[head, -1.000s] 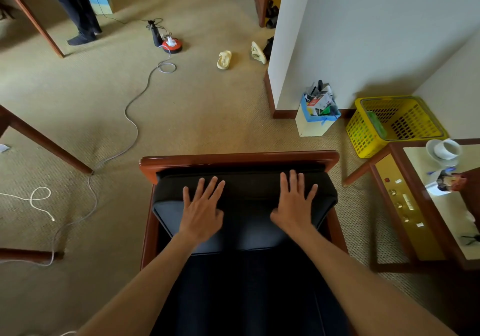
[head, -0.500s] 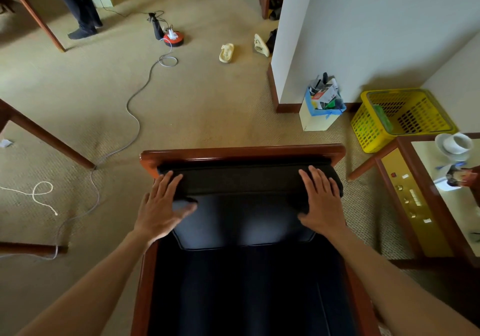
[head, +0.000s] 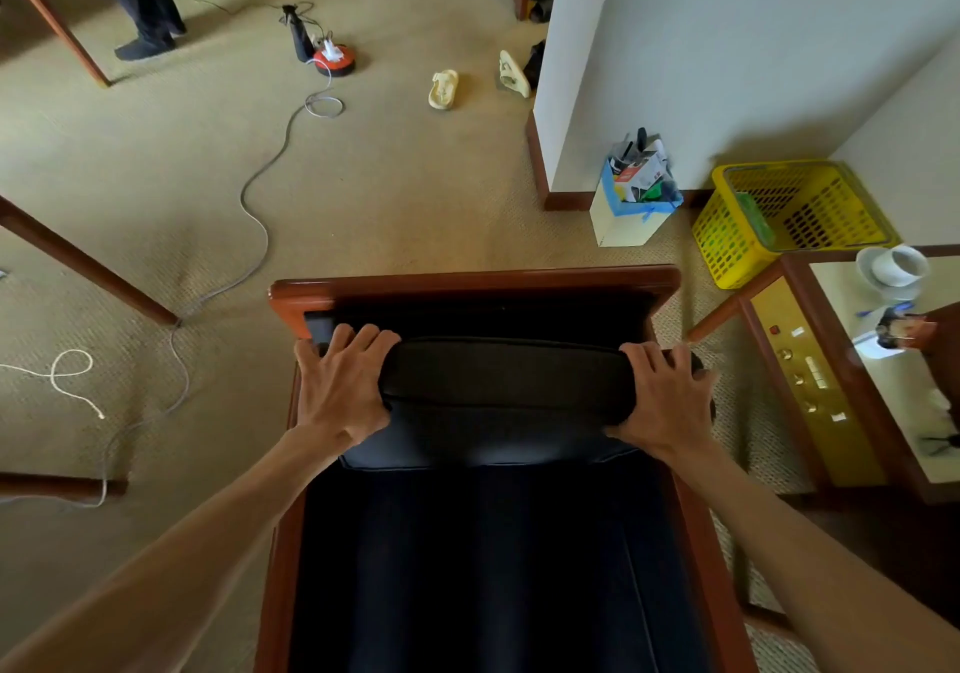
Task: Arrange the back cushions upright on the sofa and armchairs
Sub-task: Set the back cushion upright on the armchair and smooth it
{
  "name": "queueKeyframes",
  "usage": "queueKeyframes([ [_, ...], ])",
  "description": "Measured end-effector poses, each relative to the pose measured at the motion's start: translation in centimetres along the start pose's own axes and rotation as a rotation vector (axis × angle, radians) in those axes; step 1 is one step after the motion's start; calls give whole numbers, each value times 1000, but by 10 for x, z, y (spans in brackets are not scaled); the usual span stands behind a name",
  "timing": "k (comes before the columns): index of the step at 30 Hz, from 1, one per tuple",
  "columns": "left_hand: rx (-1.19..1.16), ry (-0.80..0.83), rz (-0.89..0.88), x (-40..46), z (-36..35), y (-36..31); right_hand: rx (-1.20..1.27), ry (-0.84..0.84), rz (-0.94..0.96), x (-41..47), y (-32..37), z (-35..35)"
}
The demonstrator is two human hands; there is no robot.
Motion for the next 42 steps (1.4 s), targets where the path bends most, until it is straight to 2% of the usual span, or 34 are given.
queueKeyframes([
  [7,10,81,38,-12,-26,19,-61,78,-60,1,26,-4],
  [11,-9,167,98,-19,-30,3,25,115,-115,-3,44,-3],
  [16,-75,143,20,-31,-48,-49,63,29,6,-19,65,-17],
  [20,-139,109,5,-27,-48,-49,73,45,12,-20,60,-15],
  [24,-76,151,-75,-11,-37,-27,43,62,-43,-16,37,-14],
  [27,-35,195,80,-8,-32,18,21,78,-47,-13,44,-12],
  [30,-66,266,175,-1,-28,28,14,86,-42,-7,58,-8],
  [32,-24,236,144,4,-19,21,6,80,-45,-9,56,-8],
  [37,11,38,-13,6,-4,6,10,3,-110,-35,34,-14],
  [42,7,35,58,6,-23,13,18,25,-85,-28,46,-19],
])
Point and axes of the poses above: each hand's wrist, its own x-axis towards the middle knuckle, its own z-axis out of the back of the hand, y = z × x, the point moved 5 cm from there along x, towards the middle knuckle, and after that the axes turned 3 degrees about -x, right-handed, at the moved point
